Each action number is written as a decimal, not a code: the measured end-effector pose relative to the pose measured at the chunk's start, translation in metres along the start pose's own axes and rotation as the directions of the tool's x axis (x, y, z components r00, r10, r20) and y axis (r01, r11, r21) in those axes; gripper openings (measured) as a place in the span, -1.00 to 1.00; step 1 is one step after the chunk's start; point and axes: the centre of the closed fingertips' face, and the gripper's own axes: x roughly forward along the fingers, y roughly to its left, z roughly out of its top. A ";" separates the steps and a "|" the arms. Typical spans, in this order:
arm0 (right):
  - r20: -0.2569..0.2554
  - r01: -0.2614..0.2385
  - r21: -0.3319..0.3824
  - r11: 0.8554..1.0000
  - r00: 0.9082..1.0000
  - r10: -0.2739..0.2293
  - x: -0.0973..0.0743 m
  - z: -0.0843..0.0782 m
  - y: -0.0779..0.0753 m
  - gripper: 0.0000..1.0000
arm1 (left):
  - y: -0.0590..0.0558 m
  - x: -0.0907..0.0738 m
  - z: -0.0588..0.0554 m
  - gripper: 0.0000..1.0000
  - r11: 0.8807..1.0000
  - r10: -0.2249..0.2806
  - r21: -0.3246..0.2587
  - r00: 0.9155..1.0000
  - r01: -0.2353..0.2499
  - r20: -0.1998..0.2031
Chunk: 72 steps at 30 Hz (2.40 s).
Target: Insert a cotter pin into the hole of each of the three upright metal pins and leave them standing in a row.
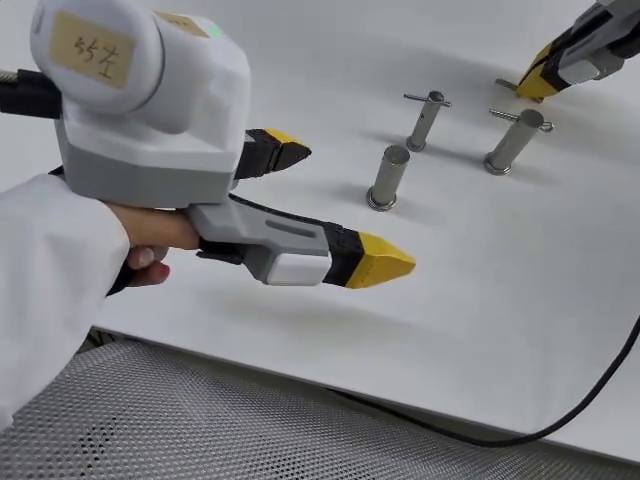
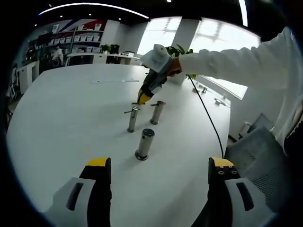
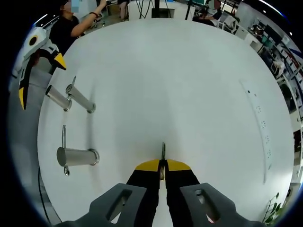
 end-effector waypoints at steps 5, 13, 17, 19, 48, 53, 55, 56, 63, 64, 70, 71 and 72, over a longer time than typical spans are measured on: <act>0.021 -0.023 0.006 1.000 1.000 0.022 0.000 -0.001 -0.001 -1.00 | 0.000 0.001 0.000 0.65 1.000 -0.003 -0.003 1.000 0.003 0.001; -0.008 -0.013 -0.088 0.996 1.000 0.013 0.000 0.001 -0.001 -1.00 | 0.002 0.001 0.002 0.64 1.000 -0.001 -0.010 1.000 0.002 0.005; 0.003 -0.002 -0.059 0.998 1.000 0.002 0.000 0.000 0.000 -1.00 | 0.002 0.002 0.002 0.59 1.000 -0.008 -0.027 1.000 0.008 0.008; 0.011 0.005 -0.067 0.998 1.000 -0.005 0.000 0.000 0.000 -1.00 | 0.002 0.002 0.003 0.54 0.999 -0.009 -0.037 1.000 0.009 0.012; 0.365 0.280 -0.179 0.943 0.909 -0.201 -0.109 0.047 0.058 -1.00 | 0.003 -0.007 0.069 0.35 0.999 -0.011 -0.030 0.989 0.016 0.148; 0.422 0.343 -0.236 0.909 0.879 -0.222 -0.117 0.054 0.077 -1.00 | 0.010 -0.006 0.084 0.29 0.998 -0.002 -0.058 0.983 0.013 0.183; 0.439 0.346 -0.226 0.911 0.871 -0.222 -0.120 0.058 0.089 -1.00 | 0.011 -0.006 0.090 0.26 0.997 -0.007 -0.079 0.979 0.024 0.202; 0.446 0.353 -0.225 0.908 0.866 -0.226 -0.121 0.059 0.094 -1.00 | 0.011 -0.006 0.092 0.23 0.996 -0.008 -0.089 0.979 0.027 0.206; 0.470 0.437 -0.293 0.850 0.840 -0.270 -0.129 0.068 0.118 -1.00 | 0.004 -0.001 0.099 -0.01 0.990 -0.049 -0.123 0.979 0.074 0.197; 0.463 0.466 -0.321 0.824 0.837 -0.292 -0.131 0.068 0.120 -1.00 | 0.001 0.001 0.100 -0.06 0.988 -0.063 -0.128 0.980 0.088 0.191; 0.479 0.461 -0.326 0.825 0.833 -0.276 -0.131 0.074 0.146 -1.00 | -0.010 0.008 0.103 -0.22 0.981 -0.103 -0.145 0.978 0.131 0.183; 0.485 0.456 -0.322 0.830 0.832 -0.269 -0.130 0.075 0.150 -1.00 | -0.013 0.010 0.103 -0.24 0.980 -0.109 -0.144 0.977 0.137 0.182; 0.489 0.453 -0.322 0.831 0.831 -0.264 -0.130 0.076 0.154 -1.00 | -0.015 0.011 0.104 -0.28 0.980 -0.115 -0.141 0.977 0.142 0.182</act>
